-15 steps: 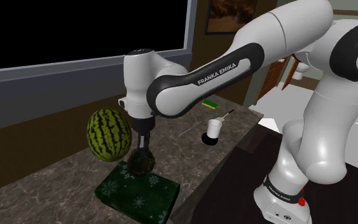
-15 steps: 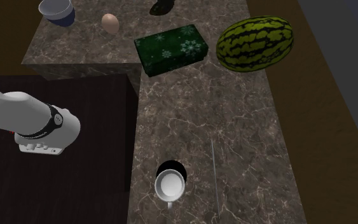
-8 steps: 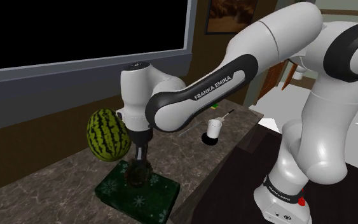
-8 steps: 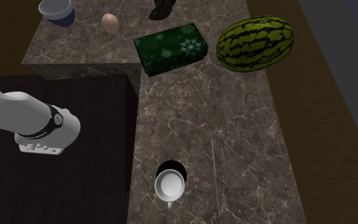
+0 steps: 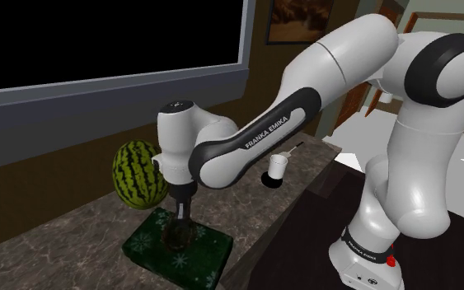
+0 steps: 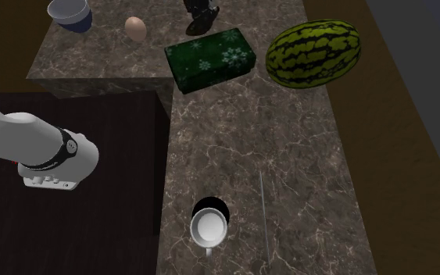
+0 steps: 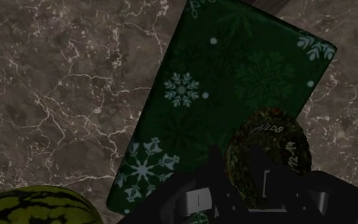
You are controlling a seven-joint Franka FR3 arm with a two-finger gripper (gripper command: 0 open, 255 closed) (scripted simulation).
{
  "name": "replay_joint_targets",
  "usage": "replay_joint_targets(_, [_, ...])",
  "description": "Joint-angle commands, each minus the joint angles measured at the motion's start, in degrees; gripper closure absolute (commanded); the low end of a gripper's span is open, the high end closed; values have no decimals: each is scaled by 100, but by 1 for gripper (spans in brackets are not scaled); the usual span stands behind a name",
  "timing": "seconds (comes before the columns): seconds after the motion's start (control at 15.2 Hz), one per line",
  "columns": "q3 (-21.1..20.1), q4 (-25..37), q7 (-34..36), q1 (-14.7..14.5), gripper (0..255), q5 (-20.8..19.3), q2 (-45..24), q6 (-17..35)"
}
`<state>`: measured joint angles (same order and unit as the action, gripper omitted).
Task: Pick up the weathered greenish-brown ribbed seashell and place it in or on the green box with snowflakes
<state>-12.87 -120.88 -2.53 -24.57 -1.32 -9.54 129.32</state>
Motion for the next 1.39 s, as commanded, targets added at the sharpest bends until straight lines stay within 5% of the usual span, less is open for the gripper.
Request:
replay_joint_targets(0.0, [8,-85,6,0,255,-23,-74,160])
replay_joint_targets(0.73, [21,-157,37,-11,255,-72,-232,387])
replay_joint_targets(0.79, [21,-157,37,-11,0,-72,-232,387])
replay_joint_targets(1.12, [21,-157,37,-11,0,-72,-232,387])
replay_joint_targets(1.32, [-3,41,-35,18,0,32,107,-142])
